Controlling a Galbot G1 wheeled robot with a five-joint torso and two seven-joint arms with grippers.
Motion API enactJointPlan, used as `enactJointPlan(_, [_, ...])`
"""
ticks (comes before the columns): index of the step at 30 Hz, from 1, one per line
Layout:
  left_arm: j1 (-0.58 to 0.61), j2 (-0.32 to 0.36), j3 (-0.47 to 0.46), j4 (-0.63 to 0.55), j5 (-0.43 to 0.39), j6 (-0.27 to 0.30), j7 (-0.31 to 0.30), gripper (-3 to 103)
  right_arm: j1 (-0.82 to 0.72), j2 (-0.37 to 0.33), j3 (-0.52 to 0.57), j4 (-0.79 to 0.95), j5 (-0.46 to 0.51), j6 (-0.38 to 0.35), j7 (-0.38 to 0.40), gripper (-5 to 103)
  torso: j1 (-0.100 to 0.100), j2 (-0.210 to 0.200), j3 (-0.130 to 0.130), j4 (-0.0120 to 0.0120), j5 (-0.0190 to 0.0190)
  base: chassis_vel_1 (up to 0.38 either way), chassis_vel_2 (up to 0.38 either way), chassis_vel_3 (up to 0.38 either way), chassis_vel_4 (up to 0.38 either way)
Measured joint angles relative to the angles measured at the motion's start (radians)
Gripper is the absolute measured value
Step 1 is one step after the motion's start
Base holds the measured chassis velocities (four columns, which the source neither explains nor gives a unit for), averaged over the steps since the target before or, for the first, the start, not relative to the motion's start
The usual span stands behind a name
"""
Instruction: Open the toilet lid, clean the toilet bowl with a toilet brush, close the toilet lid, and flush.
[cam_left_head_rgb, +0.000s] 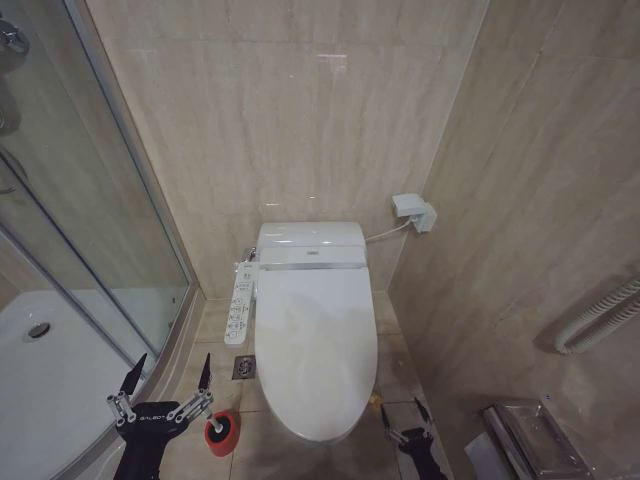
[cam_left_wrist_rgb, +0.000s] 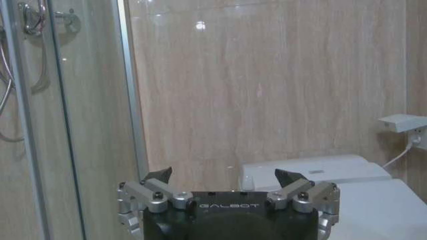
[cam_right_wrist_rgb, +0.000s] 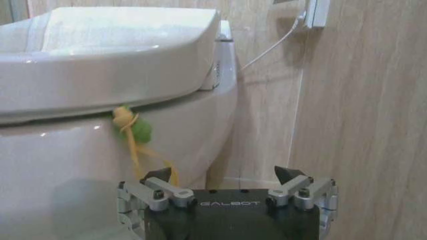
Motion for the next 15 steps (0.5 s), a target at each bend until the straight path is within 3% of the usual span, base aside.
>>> enactJointPlan(15, [0.000,0.000,0.000,0.000,0.000,0.000,0.000,100,0.006,0.016,-0.013,-0.011,-0.013,-0.008,-0.003,100,0.000,0.000,0.000,-0.0001,0.0000,0.000,0.000,0.000,0.000])
